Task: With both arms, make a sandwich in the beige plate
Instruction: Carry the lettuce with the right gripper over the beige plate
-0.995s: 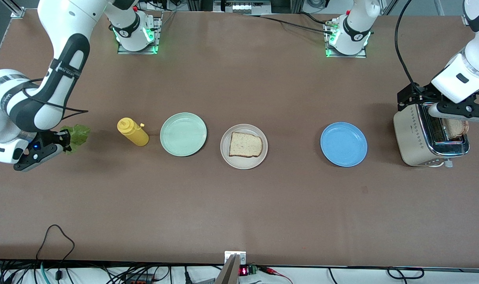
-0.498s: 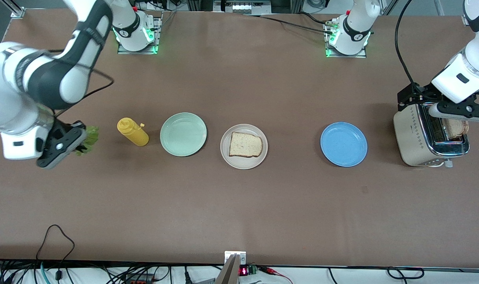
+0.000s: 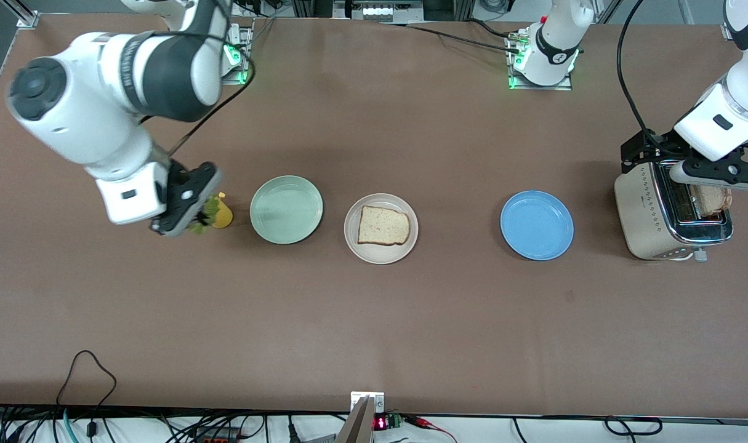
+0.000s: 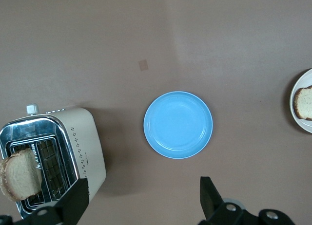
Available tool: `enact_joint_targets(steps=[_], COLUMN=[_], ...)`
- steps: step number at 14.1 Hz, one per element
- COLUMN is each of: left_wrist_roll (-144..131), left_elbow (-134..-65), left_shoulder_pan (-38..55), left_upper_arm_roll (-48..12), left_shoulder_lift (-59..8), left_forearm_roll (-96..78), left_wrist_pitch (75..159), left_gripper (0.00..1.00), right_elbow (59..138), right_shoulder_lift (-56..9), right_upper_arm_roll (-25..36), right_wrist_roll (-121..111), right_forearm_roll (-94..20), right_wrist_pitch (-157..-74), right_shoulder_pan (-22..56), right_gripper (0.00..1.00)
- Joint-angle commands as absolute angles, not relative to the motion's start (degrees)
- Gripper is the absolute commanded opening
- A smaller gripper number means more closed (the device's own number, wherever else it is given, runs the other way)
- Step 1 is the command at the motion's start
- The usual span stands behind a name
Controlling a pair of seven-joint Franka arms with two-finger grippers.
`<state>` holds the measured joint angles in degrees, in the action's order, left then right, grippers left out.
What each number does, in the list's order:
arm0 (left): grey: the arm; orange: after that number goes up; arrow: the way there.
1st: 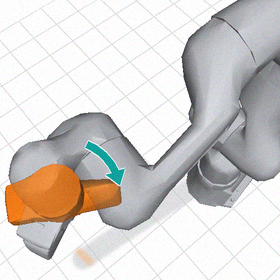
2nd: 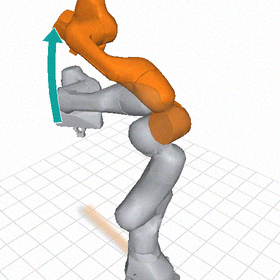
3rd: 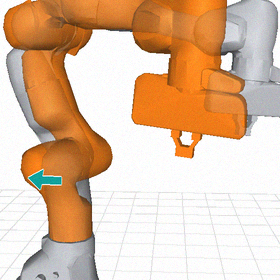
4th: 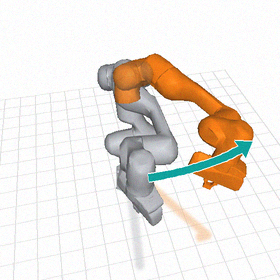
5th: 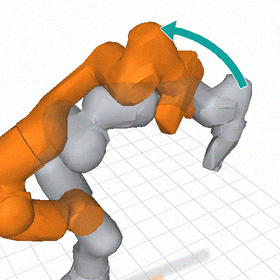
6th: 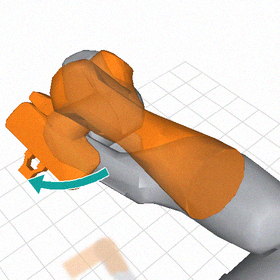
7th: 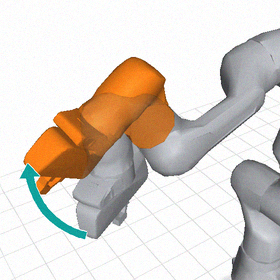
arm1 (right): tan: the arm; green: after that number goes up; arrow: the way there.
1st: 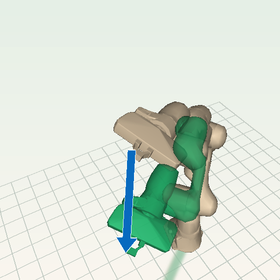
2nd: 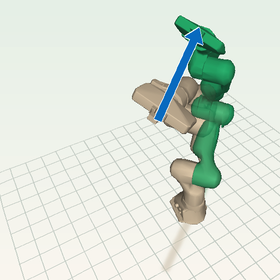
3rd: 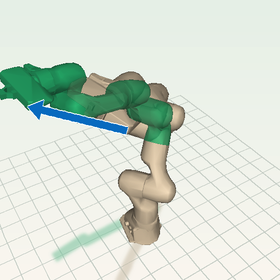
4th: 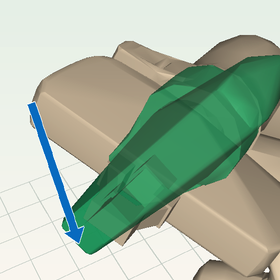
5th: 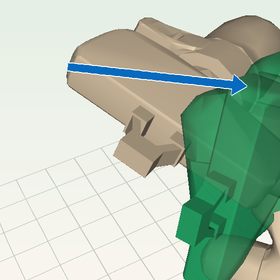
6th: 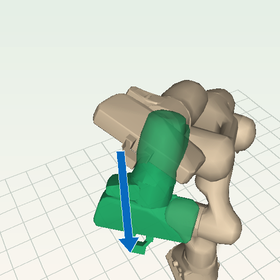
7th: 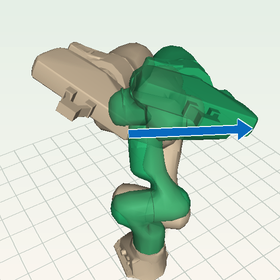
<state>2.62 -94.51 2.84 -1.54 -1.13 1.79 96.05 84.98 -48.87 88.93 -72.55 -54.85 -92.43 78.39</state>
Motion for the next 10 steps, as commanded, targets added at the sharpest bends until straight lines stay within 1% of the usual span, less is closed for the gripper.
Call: enact_joint_targets(steps=[1, 3, 5, 9, 10], left_wrist_roll=[2.8, 2.8, 2.8, 2.8, 2.8], left_elbow=[-94.3, -94.3, -94.3, -94.3, -94.3], left_shoulder_pan=[2.5, 2.5, 2.5, 2.5, 2.5], left_upper_arm_roll=[-1.6, -1.6, -1.6, -1.6, -1.6], left_shoulder_lift=[-0.8, -0.8, -0.8, -0.8, -0.8], left_forearm_roll=[1.3, 1.3, 1.3, 1.3, 1.3], left_wrist_pitch=[95.4, 95.5, 95.4, 95.4, 95.4], left_gripper=[1.0, 1.0, 1.0, 1.0, 1.0], right_elbow=[85.3, 85.3, 85.3, 85.2, 85.2], right_shoulder_lift=[-49.3, -49.5, -49.5, -49.5, -49.6], right_upper_arm_roll=[88.9, 85.5, 81.5, 70.6, 66.9], right_wrist_roll=[-72.7, -71.7, -70.1, -64.3, -62.3], right_forearm_roll=[-59.2, -62.5, -64.6, -65.7, -65.7], right_wrist_pitch=[-92.8, -93.9, -97.0, -109.1, -113.2], right_shoulder_pan=[82.2, 82.9, 83.4, 84.1, 84.0], right_gripper=[0.0, 0.0, 0.0, 0.0, 0.0])
